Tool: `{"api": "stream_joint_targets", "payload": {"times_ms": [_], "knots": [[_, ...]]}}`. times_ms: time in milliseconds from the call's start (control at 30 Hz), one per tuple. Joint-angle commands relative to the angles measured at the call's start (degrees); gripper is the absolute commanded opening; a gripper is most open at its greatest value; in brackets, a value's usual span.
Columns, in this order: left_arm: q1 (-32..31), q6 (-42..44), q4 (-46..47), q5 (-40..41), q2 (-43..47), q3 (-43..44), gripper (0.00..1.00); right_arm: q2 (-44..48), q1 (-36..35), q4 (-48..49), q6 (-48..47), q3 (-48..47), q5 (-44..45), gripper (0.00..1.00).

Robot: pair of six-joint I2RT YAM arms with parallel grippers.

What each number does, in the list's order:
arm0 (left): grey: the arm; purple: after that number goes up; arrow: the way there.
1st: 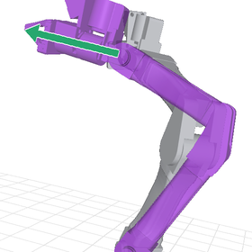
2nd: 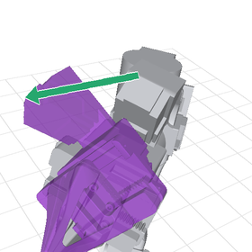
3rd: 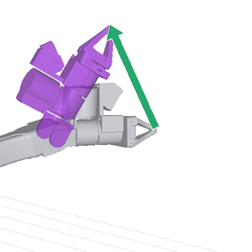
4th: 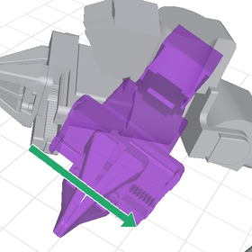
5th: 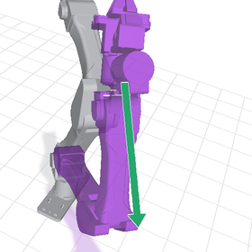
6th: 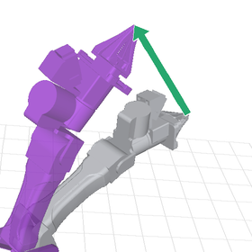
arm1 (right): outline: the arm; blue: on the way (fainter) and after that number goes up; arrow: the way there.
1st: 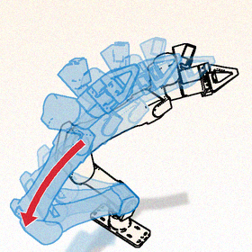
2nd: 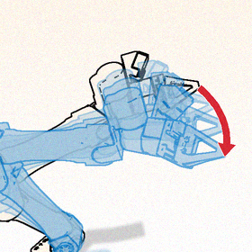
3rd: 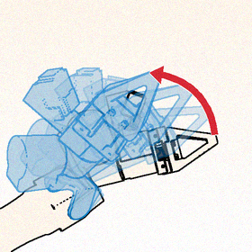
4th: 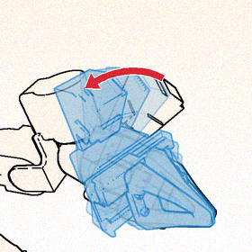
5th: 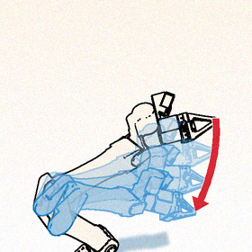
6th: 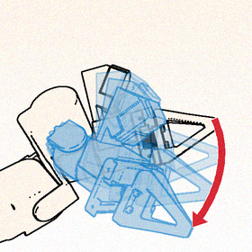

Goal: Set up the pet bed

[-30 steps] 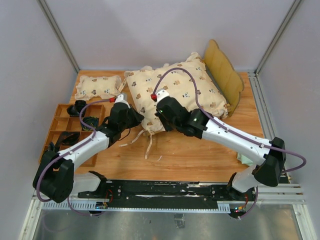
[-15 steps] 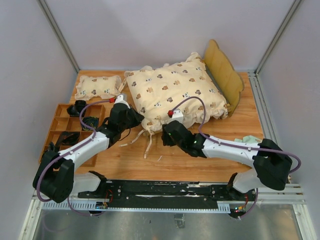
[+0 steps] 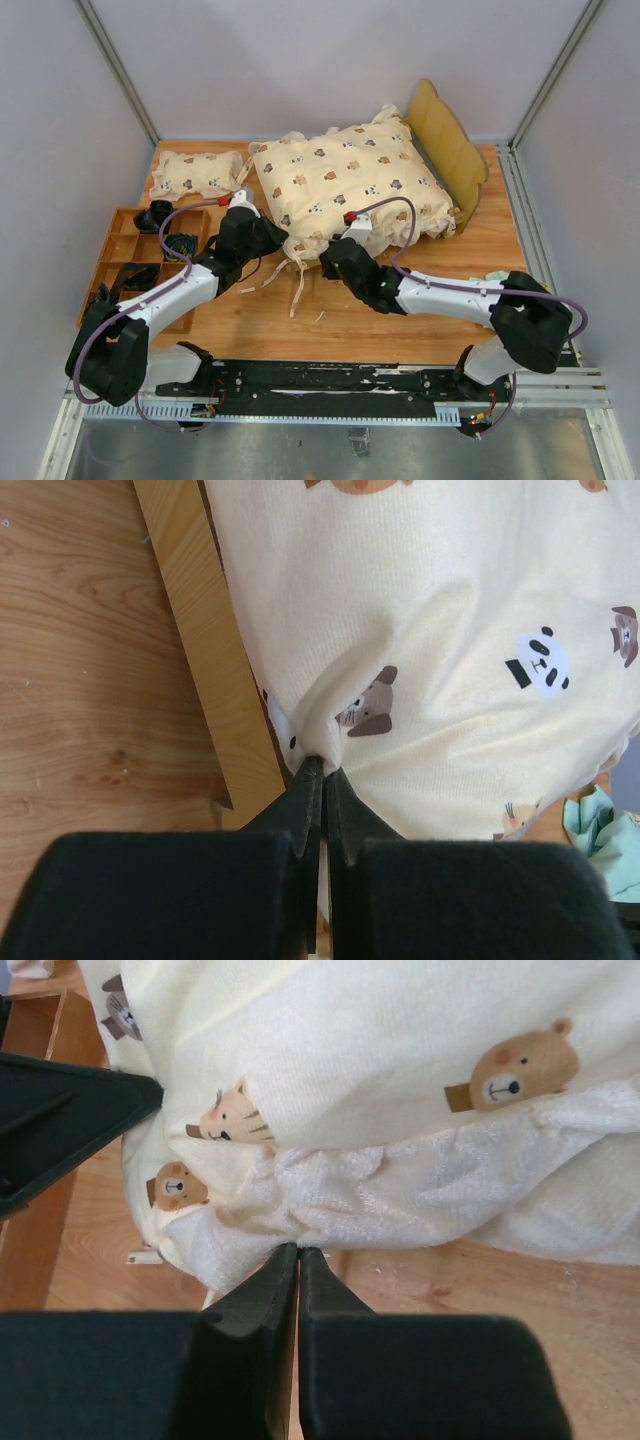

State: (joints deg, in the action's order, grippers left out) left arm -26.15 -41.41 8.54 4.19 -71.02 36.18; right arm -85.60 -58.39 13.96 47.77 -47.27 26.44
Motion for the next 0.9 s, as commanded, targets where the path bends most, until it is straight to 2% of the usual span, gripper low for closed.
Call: {"api": "stream_joint_targets", "payload": {"times_ms": [0, 167, 267, 467, 567, 667, 733, 800, 867], "knots": [[0.6, 0.9, 0.1, 1.7, -0.3, -0.8, 0.0, 3.2, 0.6, -3.7, -3.4, 0.2, 4.6, 0.0], [0.6, 1.4, -0.4, 2.5, -0.1, -1.1, 0.0, 14.1, 0.9, -15.7, -13.4, 2.0, 4.2, 0.0], [0.6, 1.4, -0.4, 2.5, 0.3, -1.3, 0.0, 18.9, 0.9, -19.6, -18.4, 2.0, -1.2, 0.0], [0.6, 0.6, 0.1, 1.5, 1.0, -1.6, 0.0, 18.6, 0.9, -30.2, -22.8, -4.0, -7.5, 0.0], [0.6, 0.5, 0.0, 1.0, 1.1, -1.6, 0.0, 17.5, 0.9, -27.9, -22.8, -3.4, -10.8, 0.0], [0.6, 0.9, -0.4, 0.7, 1.1, -1.2, 0.0, 15.6, 0.7, -30.5, -20.1, -4.8, -9.2, 0.16], [0.5, 1.0, -0.6, 0.5, 1.4, -1.1, 0.0, 14.9, 0.1, -34.5, -18.1, -6.6, -6.5, 0.33], [0.6, 0.8, -0.7, 0.2, 1.9, -1.1, 0.0, 15.6, -1.8, -34.1, -19.2, -7.1, -4.5, 0.39], [0.6, 0.6, -0.5, -0.2, 2.1, -1.1, 0.0, 16.5, -4.6, -28.2, -23.7, -6.0, -3.4, 0.42]]}}
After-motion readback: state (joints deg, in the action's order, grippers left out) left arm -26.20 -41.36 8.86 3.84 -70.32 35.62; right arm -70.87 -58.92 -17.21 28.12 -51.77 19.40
